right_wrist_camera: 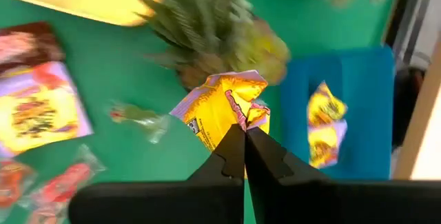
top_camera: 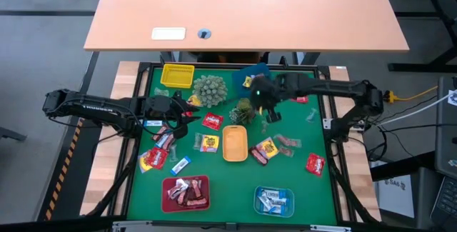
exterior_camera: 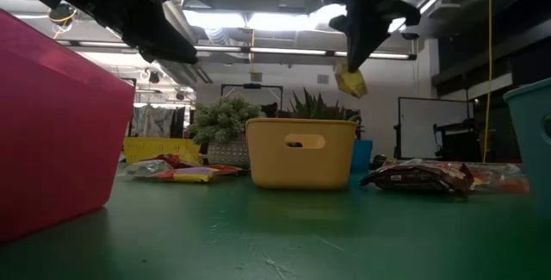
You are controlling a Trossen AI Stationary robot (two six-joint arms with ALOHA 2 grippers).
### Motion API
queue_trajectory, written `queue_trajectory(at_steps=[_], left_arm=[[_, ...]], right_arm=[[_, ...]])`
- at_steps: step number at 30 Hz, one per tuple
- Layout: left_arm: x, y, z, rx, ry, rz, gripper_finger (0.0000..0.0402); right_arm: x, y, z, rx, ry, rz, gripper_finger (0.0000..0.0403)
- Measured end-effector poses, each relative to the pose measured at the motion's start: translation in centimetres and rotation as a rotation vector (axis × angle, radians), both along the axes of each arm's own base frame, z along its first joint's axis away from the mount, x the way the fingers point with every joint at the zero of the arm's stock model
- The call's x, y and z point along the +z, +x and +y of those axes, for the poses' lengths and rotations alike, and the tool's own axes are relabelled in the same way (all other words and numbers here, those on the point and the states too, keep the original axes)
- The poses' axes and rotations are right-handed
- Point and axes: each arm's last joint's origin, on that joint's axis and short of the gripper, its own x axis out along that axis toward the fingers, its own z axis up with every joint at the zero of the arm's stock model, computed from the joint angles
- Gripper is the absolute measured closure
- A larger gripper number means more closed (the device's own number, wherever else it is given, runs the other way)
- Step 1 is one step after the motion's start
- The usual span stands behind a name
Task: Sort candy
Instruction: Put the yellow candy into the blue bin
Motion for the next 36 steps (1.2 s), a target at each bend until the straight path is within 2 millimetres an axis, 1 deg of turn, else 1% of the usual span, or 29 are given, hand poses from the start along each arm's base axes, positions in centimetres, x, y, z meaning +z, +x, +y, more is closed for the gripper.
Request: queue_trajectory(at_steps=[3, 7, 11, 13, 17, 20, 25, 30, 33, 36], left_arm=[[0.0, 0.0, 0.0, 0.003, 0.001, -0.001, 0.0262], [0.0, 0.0, 0.1, 0.027, 0.013, -0.003, 0.0263], [0.0, 0.0, 0.2, 0.049, 0.025, -0.003, 0.0263], [0.1, 0.0, 0.2, 0.068, 0.034, -0.003, 0.0263], [0.1, -0.1, 0.3, 0.089, 0.045, -0.003, 0.0263], [0.1, 0.0, 0.3, 0.090, 0.045, -0.007, 0.0263], [0.1, 0.0, 0.2, 0.076, 0.038, -0.012, 0.0263], [0.1, 0.0, 0.2, 0.060, 0.031, -0.014, 0.0263], [0.1, 0.0, 0.2, 0.060, 0.031, -0.013, 0.0263], [0.1, 0.0, 0.2, 0.058, 0.030, -0.013, 0.0263]], right_arm=[[0.0, -0.3, -1.4, -0.040, 0.026, -0.004, 0.0402], [0.0, -0.4, -2.3, -0.064, 0.031, -0.006, 0.0402], [0.1, -0.3, -2.9, -0.061, -0.035, -0.025, 0.0402], [0.4, 0.1, -3.5, -0.050, -0.076, -0.069, 0.0402], [1.2, 1.0, -5.7, -0.078, -0.118, -0.234, 0.0402], [1.7, 0.9, -7.6, -0.129, -0.141, -0.308, 0.0402], [1.9, 0.1, -10.0, -0.203, -0.161, -0.329, 0.0402], [1.9, -0.7, -11.5, -0.231, -0.180, -0.321, 0.0402], [1.9, -1.0, -12.1, -0.248, -0.185, -0.319, 0.0390], [1.9, -1.1, -12.3, -0.253, -0.186, -0.319, 0.0362]])
